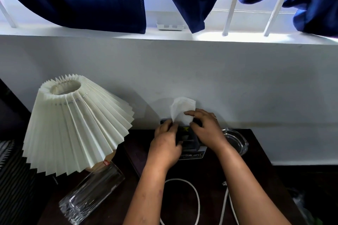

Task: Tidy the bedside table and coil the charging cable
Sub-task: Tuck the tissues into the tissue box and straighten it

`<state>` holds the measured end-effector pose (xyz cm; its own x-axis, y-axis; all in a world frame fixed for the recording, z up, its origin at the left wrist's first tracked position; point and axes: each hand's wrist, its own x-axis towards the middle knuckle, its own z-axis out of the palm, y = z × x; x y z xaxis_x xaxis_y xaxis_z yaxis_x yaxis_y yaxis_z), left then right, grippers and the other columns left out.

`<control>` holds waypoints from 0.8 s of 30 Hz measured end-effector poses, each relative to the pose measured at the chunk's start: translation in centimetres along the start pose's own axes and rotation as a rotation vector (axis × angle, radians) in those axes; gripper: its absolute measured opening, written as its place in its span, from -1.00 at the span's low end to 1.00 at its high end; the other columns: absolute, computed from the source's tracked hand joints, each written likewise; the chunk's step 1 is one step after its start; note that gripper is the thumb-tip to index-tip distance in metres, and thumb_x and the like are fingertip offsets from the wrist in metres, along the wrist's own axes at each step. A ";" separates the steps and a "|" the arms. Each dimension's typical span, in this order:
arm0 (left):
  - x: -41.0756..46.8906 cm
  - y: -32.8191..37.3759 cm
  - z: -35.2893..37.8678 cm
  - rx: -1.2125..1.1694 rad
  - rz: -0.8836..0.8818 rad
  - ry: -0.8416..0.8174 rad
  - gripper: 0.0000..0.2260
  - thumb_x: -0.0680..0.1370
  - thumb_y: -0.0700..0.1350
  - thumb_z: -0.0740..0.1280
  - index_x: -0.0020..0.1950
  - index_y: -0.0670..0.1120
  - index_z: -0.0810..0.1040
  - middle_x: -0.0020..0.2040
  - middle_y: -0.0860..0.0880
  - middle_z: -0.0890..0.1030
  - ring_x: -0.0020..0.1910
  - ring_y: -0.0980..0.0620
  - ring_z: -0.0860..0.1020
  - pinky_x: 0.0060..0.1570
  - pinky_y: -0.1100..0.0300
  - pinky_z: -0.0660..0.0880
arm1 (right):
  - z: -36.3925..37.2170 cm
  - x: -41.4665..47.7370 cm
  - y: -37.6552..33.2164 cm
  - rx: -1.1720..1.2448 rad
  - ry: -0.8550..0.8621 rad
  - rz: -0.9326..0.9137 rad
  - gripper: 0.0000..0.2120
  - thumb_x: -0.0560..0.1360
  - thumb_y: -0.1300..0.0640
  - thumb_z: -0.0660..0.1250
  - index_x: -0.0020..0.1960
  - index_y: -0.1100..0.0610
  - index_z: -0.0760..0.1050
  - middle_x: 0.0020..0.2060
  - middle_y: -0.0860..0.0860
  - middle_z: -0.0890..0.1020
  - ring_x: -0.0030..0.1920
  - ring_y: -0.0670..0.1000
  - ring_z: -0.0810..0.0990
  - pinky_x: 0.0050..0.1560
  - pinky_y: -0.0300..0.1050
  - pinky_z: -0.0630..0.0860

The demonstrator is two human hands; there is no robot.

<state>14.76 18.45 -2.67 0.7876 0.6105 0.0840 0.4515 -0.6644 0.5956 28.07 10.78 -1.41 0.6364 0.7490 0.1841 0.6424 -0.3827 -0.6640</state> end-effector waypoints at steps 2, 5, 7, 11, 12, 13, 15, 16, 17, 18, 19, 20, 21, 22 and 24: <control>0.0 0.0 0.0 -0.019 -0.002 0.012 -0.45 0.48 -0.11 0.30 0.45 0.00 0.21 0.51 -0.01 0.13 0.47 -0.04 0.10 0.35 0.03 0.31 | 0.0 -0.1 0.0 -0.025 -0.015 -0.005 -0.60 0.42 0.24 0.25 0.18 -0.09 0.55 0.22 -0.06 0.56 0.26 0.08 0.38 0.18 -0.22 0.23; 0.0 0.0 0.0 -0.007 -0.013 0.008 -0.43 0.49 -0.09 0.29 0.47 -0.03 0.18 0.52 -0.01 0.12 0.48 -0.05 0.08 0.34 0.02 0.30 | 0.0 -0.2 -0.2 -0.051 -0.033 0.005 -0.59 0.41 0.24 0.21 0.15 -0.12 0.56 0.20 -0.11 0.57 0.23 0.06 0.36 0.22 -0.10 0.32; 0.0 0.0 0.1 0.020 -0.011 0.004 -0.42 0.50 -0.07 0.28 0.48 -0.05 0.16 0.52 -0.01 0.13 0.48 -0.03 0.07 0.35 0.02 0.28 | 0.0 -0.2 -0.3 -0.062 -0.041 0.021 -0.58 0.42 0.22 0.19 0.15 -0.14 0.55 0.22 -0.12 0.56 0.25 0.05 0.34 0.26 -0.03 0.33; -0.1 -0.2 0.2 0.032 0.008 0.006 -0.41 0.49 -0.08 0.28 0.49 -0.05 0.14 0.53 -0.02 0.12 0.49 -0.02 0.04 0.37 0.04 0.27 | 0.0 -0.2 -0.6 -0.010 -0.075 0.025 -0.61 0.39 0.28 0.20 0.01 -0.13 0.60 0.12 -0.09 0.57 0.25 0.09 0.40 0.31 0.05 0.32; -0.2 -0.2 0.2 0.017 0.011 0.014 -0.41 0.49 -0.09 0.29 0.48 -0.03 0.15 0.53 -0.02 0.10 0.49 -0.02 0.03 0.37 0.05 0.26 | 0.0 -0.2 -0.7 0.056 -0.033 0.032 -0.63 0.37 0.32 0.20 -0.09 -0.11 0.60 0.03 -0.08 0.58 0.21 0.11 0.45 0.29 0.07 0.35; -0.2 -0.2 0.1 -0.006 0.010 0.031 -0.41 0.47 -0.10 0.30 0.47 0.00 0.17 0.53 -0.03 0.08 0.49 -0.03 0.01 0.38 0.07 0.24 | -0.2 -0.3 -0.8 0.123 0.035 0.063 -0.65 0.37 0.34 0.21 -0.17 -0.09 0.57 -0.02 -0.05 0.59 0.16 0.13 0.49 0.26 0.07 0.38; -0.2 -0.3 -0.2 -0.047 -0.015 0.072 -0.39 0.45 -0.10 0.35 0.45 0.05 0.20 0.53 -0.06 0.05 0.49 -0.07 -0.01 0.40 0.10 0.18 | -0.8 -0.3 -0.4 0.150 0.162 0.175 -0.77 0.41 0.29 0.25 -0.17 -0.04 0.52 -0.01 0.05 0.62 0.12 0.16 0.52 0.19 0.01 0.44; -0.2 -0.4 -0.4 -0.059 -0.044 0.069 -0.35 0.43 -0.07 0.38 0.46 0.06 0.18 0.52 -0.09 0.04 0.49 -0.11 -0.01 0.42 0.10 0.14 | -1.4 -0.4 0.0 0.108 0.178 0.245 -0.84 0.43 0.23 0.26 -0.09 0.00 0.52 0.03 0.09 0.62 0.11 0.16 0.53 0.12 -0.06 0.45; -0.2 -0.6 -0.6 -0.074 -0.077 0.039 -0.30 0.41 -0.03 0.41 0.47 0.05 0.16 0.52 -0.10 0.05 0.48 -0.14 0.02 0.43 0.08 0.12 | -1.9 -0.4 0.5 0.066 0.150 0.328 -0.84 0.45 0.18 0.27 0.02 0.04 0.51 0.05 0.11 0.61 0.08 0.14 0.55 0.04 -0.11 0.45; -0.2 -0.8 -0.8 -0.098 -0.106 -0.011 -0.25 0.38 -0.01 0.44 0.48 0.04 0.15 0.51 -0.11 0.08 0.47 -0.16 0.08 0.43 0.07 0.13 | -2.3 -0.5 1.0 0.052 0.091 0.416 -0.78 0.46 0.13 0.27 0.10 0.05 0.49 0.05 0.12 0.60 0.02 0.13 0.56 -0.04 -0.14 0.45; -0.2 -1.0 -1.0 -0.126 -0.125 -0.062 -0.22 0.35 -0.01 0.47 0.48 0.04 0.15 0.49 -0.10 0.11 0.46 -0.16 0.14 0.43 0.07 0.17 | -2.5 -0.6 1.2 0.083 0.022 0.496 -0.76 0.46 0.10 0.28 0.13 0.05 0.49 0.04 0.12 0.59 -0.05 0.12 0.56 -0.12 -0.15 0.47; -0.3 -1.2 -1.2 -0.143 -0.132 -0.096 -0.21 0.33 -0.03 0.48 0.47 0.05 0.17 0.47 -0.10 0.16 0.44 -0.15 0.21 0.41 0.09 0.22 | -2.5 -0.7 1.2 0.153 -0.042 0.562 -0.79 0.48 0.08 0.28 0.11 0.04 0.50 0.02 0.12 0.59 -0.08 0.12 0.57 -0.20 -0.15 0.49; -0.3 -1.3 -1.4 -0.145 -0.129 -0.108 -0.22 0.32 -0.06 0.49 0.47 0.05 0.20 0.45 -0.11 0.22 0.41 -0.13 0.27 0.38 0.12 0.25 | -2.4 -0.8 0.9 0.233 -0.097 0.614 -0.83 0.49 0.06 0.28 0.07 0.04 0.51 0.03 0.13 0.60 -0.07 0.13 0.58 -0.27 -0.14 0.51; -0.4 -1.5 -1.6 -0.141 -0.119 -0.101 -0.23 0.31 -0.09 0.50 0.46 0.05 0.23 0.42 -0.11 0.28 0.39 -0.11 0.32 0.34 0.16 0.28 | -2.2 -1.0 0.7 0.298 -0.128 0.642 -0.85 0.51 0.05 0.28 0.06 0.03 0.52 0.05 0.14 0.60 -0.03 0.14 0.58 -0.30 -0.13 0.52; -0.4 -1.7 -1.9 -0.143 -0.091 -0.066 -0.23 0.30 -0.13 0.50 0.44 0.06 0.25 0.37 -0.11 0.38 0.34 -0.08 0.38 0.27 0.22 0.31 | -1.5 -0.9 0.5 0.356 -0.126 0.640 -0.82 0.53 0.07 0.26 0.09 0.07 0.53 0.08 0.16 0.61 0.03 0.17 0.60 -0.25 -0.04 0.58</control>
<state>12.92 20.12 -2.20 0.7741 0.6325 -0.0259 0.4619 -0.5364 0.7063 28.47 9.16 -0.84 0.7723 0.5031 -0.3878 -0.0284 -0.5825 -0.8123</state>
